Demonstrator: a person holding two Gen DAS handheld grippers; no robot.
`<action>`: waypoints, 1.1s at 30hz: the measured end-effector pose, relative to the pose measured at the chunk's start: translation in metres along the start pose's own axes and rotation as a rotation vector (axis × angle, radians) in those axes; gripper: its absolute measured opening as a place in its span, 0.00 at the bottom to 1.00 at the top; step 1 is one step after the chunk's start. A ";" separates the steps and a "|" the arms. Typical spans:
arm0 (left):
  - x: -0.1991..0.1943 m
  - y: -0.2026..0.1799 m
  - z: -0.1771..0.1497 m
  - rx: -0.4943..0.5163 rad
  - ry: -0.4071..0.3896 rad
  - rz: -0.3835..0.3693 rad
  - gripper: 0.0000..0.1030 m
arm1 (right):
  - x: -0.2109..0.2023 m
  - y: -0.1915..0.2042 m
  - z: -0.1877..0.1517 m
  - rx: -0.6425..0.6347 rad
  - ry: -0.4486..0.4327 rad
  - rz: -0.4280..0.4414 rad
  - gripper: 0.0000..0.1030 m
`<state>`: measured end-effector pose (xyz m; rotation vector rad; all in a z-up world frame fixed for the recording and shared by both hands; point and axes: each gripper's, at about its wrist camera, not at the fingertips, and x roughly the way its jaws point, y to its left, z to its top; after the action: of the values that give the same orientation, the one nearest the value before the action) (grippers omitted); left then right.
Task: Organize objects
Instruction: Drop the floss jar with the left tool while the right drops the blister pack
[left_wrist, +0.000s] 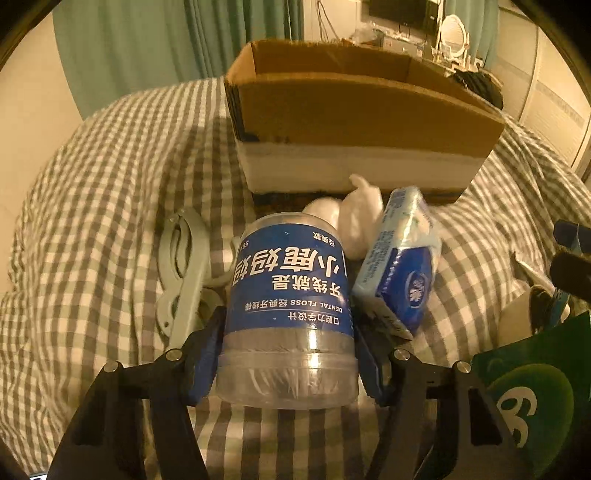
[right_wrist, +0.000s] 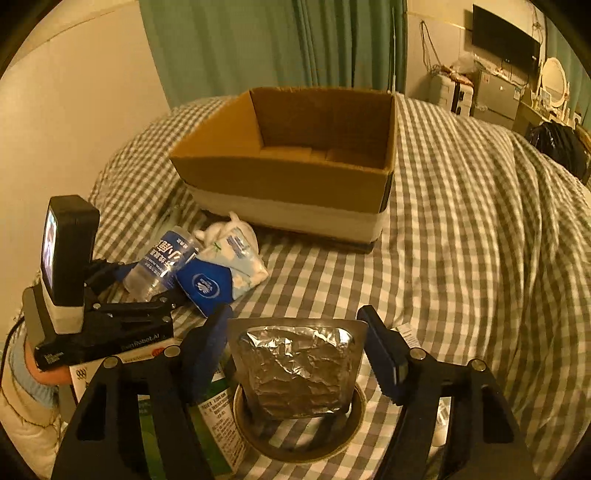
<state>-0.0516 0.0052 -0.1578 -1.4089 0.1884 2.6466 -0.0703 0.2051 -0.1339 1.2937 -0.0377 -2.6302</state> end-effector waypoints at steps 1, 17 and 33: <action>-0.005 0.000 -0.001 -0.006 -0.008 0.007 0.63 | -0.005 0.000 0.001 0.000 -0.012 0.003 0.67; -0.096 0.027 0.067 -0.046 -0.199 0.027 0.63 | -0.086 0.000 0.099 -0.086 -0.289 -0.006 0.67; -0.032 0.013 0.187 -0.004 -0.238 0.002 0.63 | 0.002 -0.023 0.196 -0.023 -0.301 0.012 0.67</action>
<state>-0.1888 0.0230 -0.0272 -1.0819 0.1580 2.7869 -0.2292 0.2137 -0.0175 0.8771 -0.0610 -2.7810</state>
